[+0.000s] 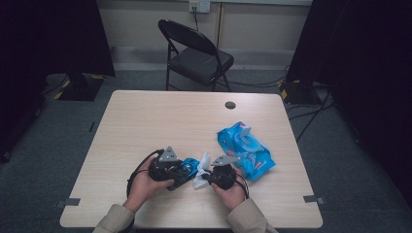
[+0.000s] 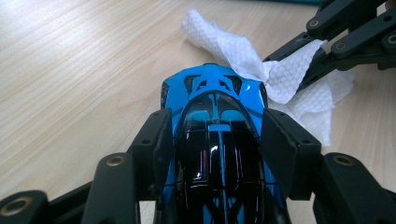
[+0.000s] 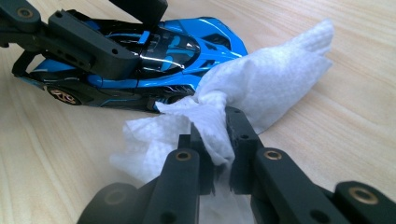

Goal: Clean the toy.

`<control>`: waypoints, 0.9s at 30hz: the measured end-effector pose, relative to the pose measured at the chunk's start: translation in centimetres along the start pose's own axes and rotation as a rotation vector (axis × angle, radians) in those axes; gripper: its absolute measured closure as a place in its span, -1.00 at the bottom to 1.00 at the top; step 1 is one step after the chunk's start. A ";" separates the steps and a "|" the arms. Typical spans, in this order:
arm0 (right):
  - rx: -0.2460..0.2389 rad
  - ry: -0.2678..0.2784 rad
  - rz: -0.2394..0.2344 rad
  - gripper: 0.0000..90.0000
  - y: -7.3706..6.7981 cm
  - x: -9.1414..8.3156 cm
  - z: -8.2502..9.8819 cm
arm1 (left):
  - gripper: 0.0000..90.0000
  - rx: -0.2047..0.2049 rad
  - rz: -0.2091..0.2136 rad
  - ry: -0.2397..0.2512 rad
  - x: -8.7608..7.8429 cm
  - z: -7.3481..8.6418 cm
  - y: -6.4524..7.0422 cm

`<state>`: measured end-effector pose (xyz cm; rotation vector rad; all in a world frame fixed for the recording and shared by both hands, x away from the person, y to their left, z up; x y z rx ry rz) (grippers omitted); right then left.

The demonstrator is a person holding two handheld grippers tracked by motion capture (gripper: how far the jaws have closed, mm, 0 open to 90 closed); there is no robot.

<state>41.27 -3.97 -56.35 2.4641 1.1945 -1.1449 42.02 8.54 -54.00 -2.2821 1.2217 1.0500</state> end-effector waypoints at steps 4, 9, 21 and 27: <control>-0.004 -0.005 0.000 0.85 -0.1 0.0 0.0 | 0.00 -0.001 0.001 0.000 0.0 0.0 0.0; 0.000 -0.012 -0.019 0.85 -0.5 0.1 0.0 | 0.00 0.000 -0.001 -0.002 0.0 0.0 0.0; -0.051 -0.026 -0.087 0.86 -3.5 0.8 0.0 | 0.00 0.001 -0.002 -0.002 0.0 0.0 0.0; -0.080 -0.028 -0.133 0.85 -5.3 1.4 -0.2 | 0.00 0.000 -0.003 -0.002 0.0 0.0 0.0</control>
Point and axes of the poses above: each handheld gripper's, and its own axes: x roughly forward along the jaws, z roughly out of its underside, y roughly to its right, the point moved 9 cm from there along x, roughly forward along the jaws, and after that the axes turned 6 degrees about -y, right-handed, at the moved point
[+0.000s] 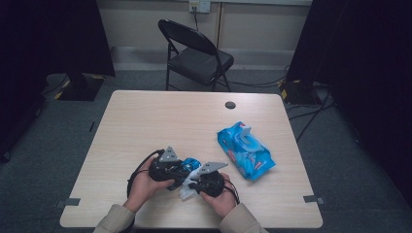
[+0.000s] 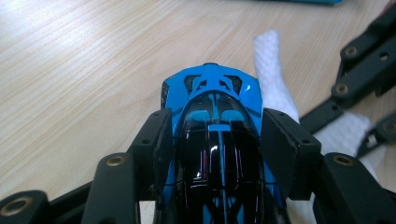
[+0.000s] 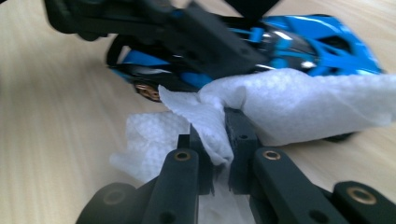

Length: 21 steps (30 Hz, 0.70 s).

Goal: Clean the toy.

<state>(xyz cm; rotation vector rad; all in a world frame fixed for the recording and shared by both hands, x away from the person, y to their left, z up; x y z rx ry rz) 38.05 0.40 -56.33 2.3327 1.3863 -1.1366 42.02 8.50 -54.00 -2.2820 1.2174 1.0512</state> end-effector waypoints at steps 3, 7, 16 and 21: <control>-0.014 -0.005 -0.019 0.85 -0.8 0.4 -0.1 | 0.00 0.002 -0.001 -0.004 0.0 0.0 0.0; -0.029 -0.010 -0.039 0.86 -1.7 0.7 -0.3 | 0.00 0.000 -0.001 -0.002 0.0 0.0 0.0; -0.057 -0.019 -0.086 0.85 -3.4 1.5 -0.5 | 0.00 0.002 -0.002 -0.001 0.0 0.0 0.0; -0.107 -0.032 -0.137 0.85 -5.2 2.0 -0.5 | 0.00 -0.003 -0.003 0.000 0.0 0.0 0.0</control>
Point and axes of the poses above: each handheld gripper's, and its own axes: x roughly forward along the jaws, z roughly out of its underside, y roughly to its right, the point moved 9 cm from there along x, roughly forward along the jaws, and after that the axes turned 6 degrees about -y, right-handed, at the moved point
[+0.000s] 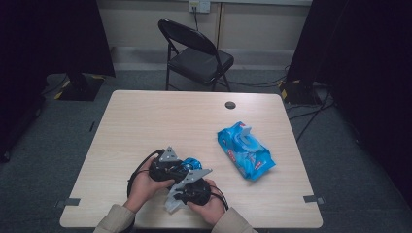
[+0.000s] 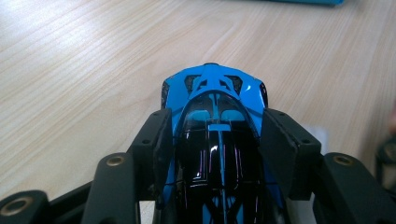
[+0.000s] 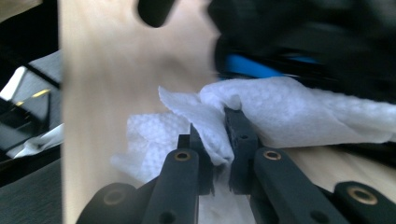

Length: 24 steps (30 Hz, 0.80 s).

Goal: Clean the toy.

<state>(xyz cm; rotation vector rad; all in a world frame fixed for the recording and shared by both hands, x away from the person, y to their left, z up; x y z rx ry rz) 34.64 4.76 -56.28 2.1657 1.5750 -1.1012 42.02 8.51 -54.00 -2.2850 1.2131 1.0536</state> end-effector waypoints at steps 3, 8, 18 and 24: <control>-0.001 -0.013 -0.009 0.85 -0.4 -0.1 -0.1 | 0.00 -0.004 0.001 0.004 0.0 0.0 0.0; 0.003 -0.013 -0.004 0.85 0.2 -1.5 0.3 | 0.00 -0.016 0.004 0.012 0.0 0.1 0.0; 0.086 0.018 0.088 0.81 4.4 -5.7 2.3 | -0.01 -0.011 -0.007 0.020 0.0 -0.1 0.1; 0.113 0.020 0.117 0.72 5.4 -6.6 3.1 | -0.01 -0.012 -0.004 0.058 -1.1 -1.0 0.1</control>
Point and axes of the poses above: each handheld gripper's, and its own axes: x roughly forward along the jaws, z roughly out of its underside, y roughly to its right, the point moved 9 cm from there along x, roughly forward along the jaws, and after that the axes turned 6 degrees about -y, right-handed, at the moved point
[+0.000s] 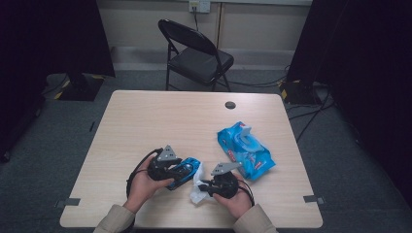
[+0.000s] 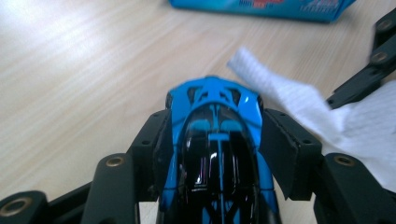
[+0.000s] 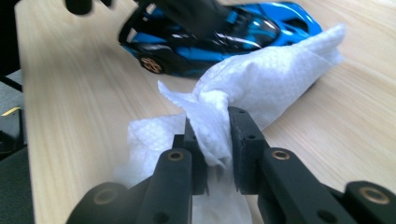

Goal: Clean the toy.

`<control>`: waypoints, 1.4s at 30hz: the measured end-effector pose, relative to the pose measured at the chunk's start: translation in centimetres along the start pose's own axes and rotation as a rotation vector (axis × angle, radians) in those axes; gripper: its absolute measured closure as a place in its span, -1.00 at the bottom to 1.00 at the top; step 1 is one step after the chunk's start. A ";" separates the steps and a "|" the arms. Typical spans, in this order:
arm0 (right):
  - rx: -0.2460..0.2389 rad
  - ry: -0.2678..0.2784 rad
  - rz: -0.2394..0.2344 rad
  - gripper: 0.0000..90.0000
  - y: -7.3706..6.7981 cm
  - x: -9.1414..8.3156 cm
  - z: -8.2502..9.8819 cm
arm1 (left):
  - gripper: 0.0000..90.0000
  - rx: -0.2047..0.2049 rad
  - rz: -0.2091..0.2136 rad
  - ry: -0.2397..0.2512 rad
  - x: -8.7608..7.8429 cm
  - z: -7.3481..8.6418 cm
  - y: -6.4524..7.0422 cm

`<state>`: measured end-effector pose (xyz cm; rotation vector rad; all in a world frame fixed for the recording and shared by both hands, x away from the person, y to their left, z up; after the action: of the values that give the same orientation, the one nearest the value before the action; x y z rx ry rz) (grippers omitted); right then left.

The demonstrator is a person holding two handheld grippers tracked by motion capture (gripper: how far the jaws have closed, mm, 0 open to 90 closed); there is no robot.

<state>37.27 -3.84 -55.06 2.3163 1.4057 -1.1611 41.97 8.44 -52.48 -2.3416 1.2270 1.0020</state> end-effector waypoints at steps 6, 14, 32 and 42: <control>0.013 -0.026 0.030 0.49 0.7 -0.3 0.9 | -0.01 0.037 0.025 -0.006 -0.3 -0.4 1.4; 0.040 -0.002 0.068 -0.03 1.9 -3.3 1.3 | -0.05 0.071 0.069 -0.014 0.1 -1.0 4.0; 0.104 0.145 0.173 -0.22 5.8 -6.0 0.4 | -0.03 0.151 0.168 -0.123 5.0 0.1 8.7; 0.091 0.151 0.186 -0.21 5.9 -5.9 0.2 | 0.66 0.179 0.186 -0.124 4.7 0.5 9.2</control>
<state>40.58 -10.99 -52.35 2.5819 1.1724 -1.0363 36.10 0.58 -55.79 -2.0292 1.4410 1.0311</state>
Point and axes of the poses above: each handheld gripper's, and its own axes: x roughly forward along the jaws, z roughly out of its underside, y roughly to its right, the point moved 9 cm from there along x, roughly forward along the jaws, and after that the axes turned 6 degrees about -y, right-handed, at the moved point
